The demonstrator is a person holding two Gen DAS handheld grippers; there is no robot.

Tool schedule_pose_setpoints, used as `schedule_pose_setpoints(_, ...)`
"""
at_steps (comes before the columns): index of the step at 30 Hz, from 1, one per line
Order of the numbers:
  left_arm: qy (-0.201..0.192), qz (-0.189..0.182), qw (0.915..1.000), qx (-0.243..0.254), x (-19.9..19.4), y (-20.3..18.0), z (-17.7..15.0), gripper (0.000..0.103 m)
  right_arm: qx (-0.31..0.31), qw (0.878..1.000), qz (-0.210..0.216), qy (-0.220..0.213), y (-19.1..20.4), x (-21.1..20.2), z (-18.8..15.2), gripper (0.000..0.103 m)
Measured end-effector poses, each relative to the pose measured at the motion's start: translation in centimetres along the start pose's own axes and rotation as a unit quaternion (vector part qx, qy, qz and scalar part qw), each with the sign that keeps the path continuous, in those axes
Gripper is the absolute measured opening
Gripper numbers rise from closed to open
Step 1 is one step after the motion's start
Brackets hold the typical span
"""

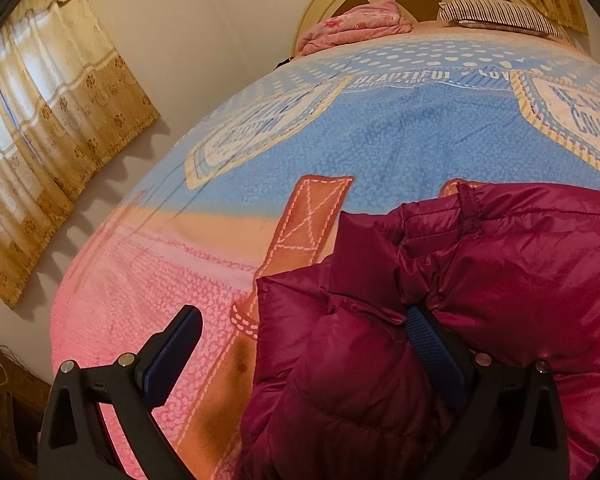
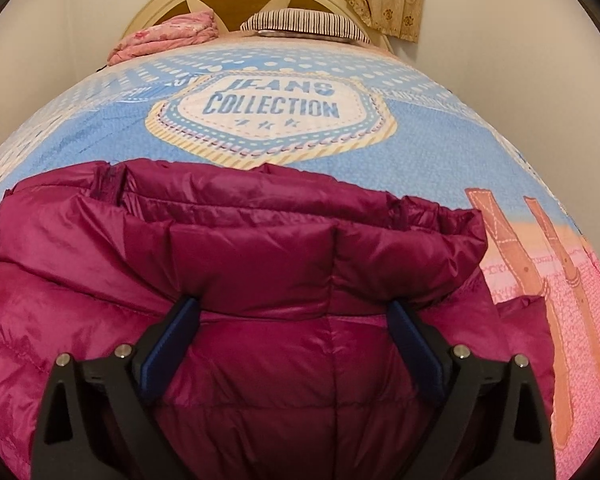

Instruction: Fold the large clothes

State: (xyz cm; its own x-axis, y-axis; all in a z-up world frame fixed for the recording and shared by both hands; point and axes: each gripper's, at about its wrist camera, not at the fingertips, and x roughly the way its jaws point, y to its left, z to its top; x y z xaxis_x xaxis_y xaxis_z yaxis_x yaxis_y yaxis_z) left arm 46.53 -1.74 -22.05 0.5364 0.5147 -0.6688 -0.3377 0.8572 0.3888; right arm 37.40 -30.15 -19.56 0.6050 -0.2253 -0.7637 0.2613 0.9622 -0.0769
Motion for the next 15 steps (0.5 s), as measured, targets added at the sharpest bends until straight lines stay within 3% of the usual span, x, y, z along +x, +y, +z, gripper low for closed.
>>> schedule_pose_setpoints(4, -0.007, -0.013, 0.9999, 0.002, -2.4, 0.7, 0.7, 0.102, -0.008, 1.000, 0.003, 0.005, -0.1, -0.7, 0.3, 0.092)
schedule_pose_setpoints(5, -0.025, -0.030, 0.9992, -0.009, -4.0, 1.2, 0.8, 0.102, -0.002, 1.000, 0.009, -0.008, -0.6, -1.7, 0.3, 0.087)
schedule_pose_setpoints(9, -0.072, -0.102, 0.9919, -0.021, -9.1, 0.7, 0.8, 0.102, 0.043, 0.996, 0.011, -0.082, -2.5, -5.8, 0.0, 0.088)
schedule_pose_setpoints(12, -0.075, -0.099, 0.9917, 0.032, -10.0, -3.2, 0.2, 0.102, 0.034, 0.995, -0.051, -0.079, -2.6, -5.4, -0.1, 0.083)
schedule_pose_setpoints(15, -0.065, -0.070, 0.9928, 0.071, -8.7, -6.1, -1.0, 0.102, 0.036, 0.997, -0.062, -0.037, -3.2, -3.0, -0.5, 0.079)
